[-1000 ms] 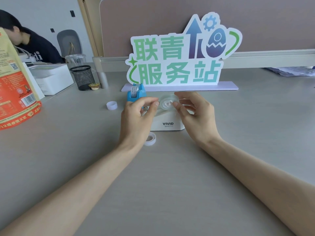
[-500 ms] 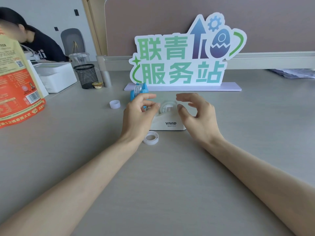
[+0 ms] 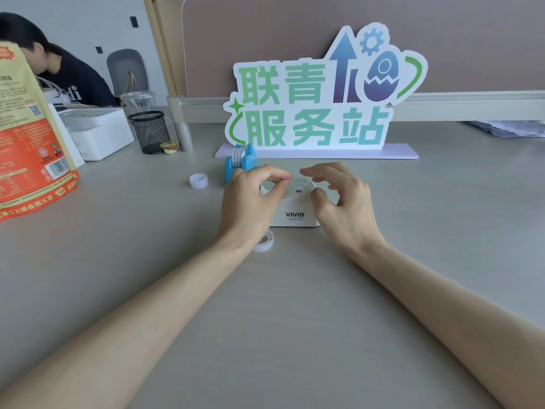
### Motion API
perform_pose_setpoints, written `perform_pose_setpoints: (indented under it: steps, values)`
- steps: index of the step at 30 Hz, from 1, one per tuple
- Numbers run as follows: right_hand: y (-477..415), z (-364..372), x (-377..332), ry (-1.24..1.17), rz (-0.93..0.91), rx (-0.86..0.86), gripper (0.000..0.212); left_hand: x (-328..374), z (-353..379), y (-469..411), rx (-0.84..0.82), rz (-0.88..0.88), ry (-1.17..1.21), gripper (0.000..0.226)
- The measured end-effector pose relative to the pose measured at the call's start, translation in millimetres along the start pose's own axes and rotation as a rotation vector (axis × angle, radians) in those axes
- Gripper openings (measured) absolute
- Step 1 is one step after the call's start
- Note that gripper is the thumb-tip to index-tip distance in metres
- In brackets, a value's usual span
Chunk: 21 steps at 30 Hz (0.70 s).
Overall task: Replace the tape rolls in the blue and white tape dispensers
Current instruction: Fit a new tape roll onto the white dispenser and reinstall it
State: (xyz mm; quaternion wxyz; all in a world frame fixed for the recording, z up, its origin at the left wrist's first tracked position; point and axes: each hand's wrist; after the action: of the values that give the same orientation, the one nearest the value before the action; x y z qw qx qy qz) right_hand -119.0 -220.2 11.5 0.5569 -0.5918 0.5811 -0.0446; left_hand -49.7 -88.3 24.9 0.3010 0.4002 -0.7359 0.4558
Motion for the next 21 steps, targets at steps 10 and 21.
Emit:
perform_pose_setpoints:
  steps: [10, 21]
  values:
    - [1.0, -0.2, -1.3, 0.024, -0.037, 0.039, 0.033, -4.3, -0.3, -3.7, 0.025, -0.012, 0.033, 0.013]
    - [0.9, 2.3, 0.4, 0.027, -0.068, 0.031, 0.030, -5.1, 1.6, -3.6, 0.018, -0.017, -0.016, 0.014]
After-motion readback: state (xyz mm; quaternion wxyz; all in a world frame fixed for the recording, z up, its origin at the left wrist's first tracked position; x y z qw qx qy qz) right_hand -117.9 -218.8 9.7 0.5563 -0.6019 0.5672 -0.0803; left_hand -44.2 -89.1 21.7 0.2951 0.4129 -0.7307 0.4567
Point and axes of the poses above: each hand's wrist, its own y-axis away from the middle knuckle, its own z-axis out of the palm, x = y × z, and after that the axes turned 7 degrees about -z, right-handed
